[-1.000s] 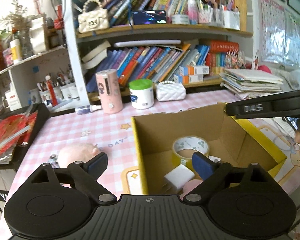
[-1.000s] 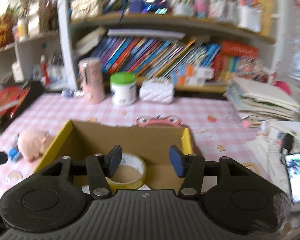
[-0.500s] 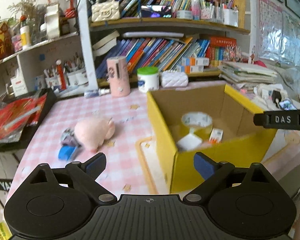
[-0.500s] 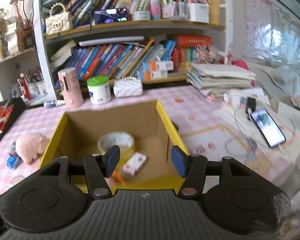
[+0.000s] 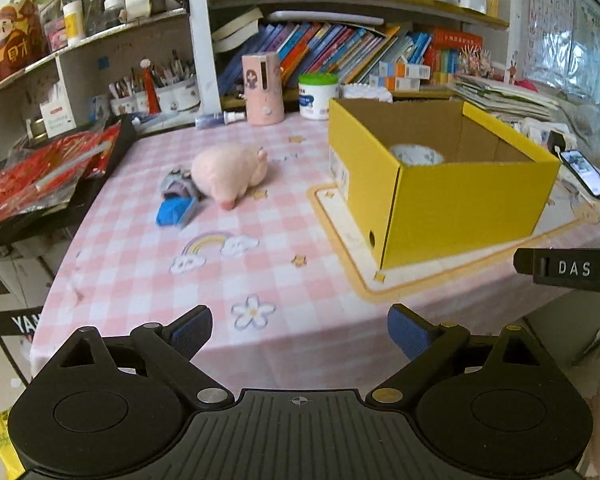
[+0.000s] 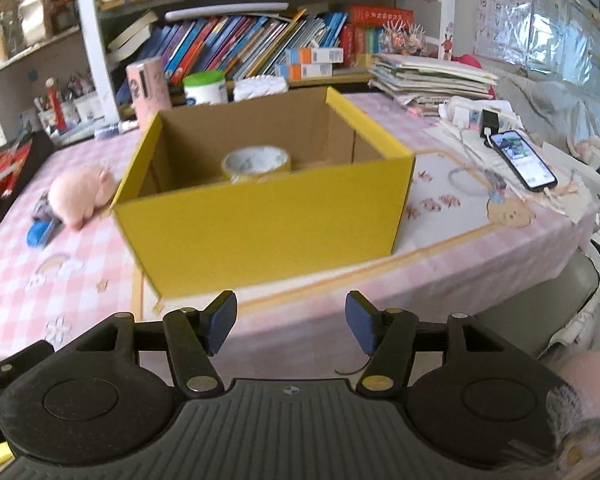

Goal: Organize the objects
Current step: 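Withdraw both tools from the box back toward the pig and stapler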

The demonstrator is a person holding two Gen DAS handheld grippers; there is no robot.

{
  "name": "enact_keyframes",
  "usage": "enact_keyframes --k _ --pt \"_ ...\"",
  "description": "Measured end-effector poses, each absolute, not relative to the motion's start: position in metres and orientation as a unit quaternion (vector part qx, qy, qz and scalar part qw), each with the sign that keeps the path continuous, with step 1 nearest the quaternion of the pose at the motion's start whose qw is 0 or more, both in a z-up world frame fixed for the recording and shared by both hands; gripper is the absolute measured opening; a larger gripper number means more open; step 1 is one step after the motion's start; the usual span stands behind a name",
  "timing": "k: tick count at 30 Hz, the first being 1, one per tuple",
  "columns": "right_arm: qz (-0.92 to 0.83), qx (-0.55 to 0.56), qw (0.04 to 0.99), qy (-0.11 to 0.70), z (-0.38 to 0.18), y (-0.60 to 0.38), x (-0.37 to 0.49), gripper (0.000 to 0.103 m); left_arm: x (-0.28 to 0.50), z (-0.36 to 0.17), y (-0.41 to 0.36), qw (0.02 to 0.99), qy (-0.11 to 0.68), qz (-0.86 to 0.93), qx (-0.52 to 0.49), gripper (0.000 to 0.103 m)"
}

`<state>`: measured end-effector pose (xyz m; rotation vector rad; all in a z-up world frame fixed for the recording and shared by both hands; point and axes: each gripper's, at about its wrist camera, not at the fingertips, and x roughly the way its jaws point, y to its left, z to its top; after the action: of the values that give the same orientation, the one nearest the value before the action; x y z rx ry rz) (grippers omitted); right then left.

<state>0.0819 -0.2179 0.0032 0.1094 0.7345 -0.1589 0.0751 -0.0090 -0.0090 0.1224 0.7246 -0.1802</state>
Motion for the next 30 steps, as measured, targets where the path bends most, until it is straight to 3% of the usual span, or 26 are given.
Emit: enact_keyframes --k 30 --pt "0.061 0.008 0.920 0.388 -0.005 -0.105 0.049 0.067 0.021 -0.002 0.086 0.935 0.354 -0.001 0.029 0.096"
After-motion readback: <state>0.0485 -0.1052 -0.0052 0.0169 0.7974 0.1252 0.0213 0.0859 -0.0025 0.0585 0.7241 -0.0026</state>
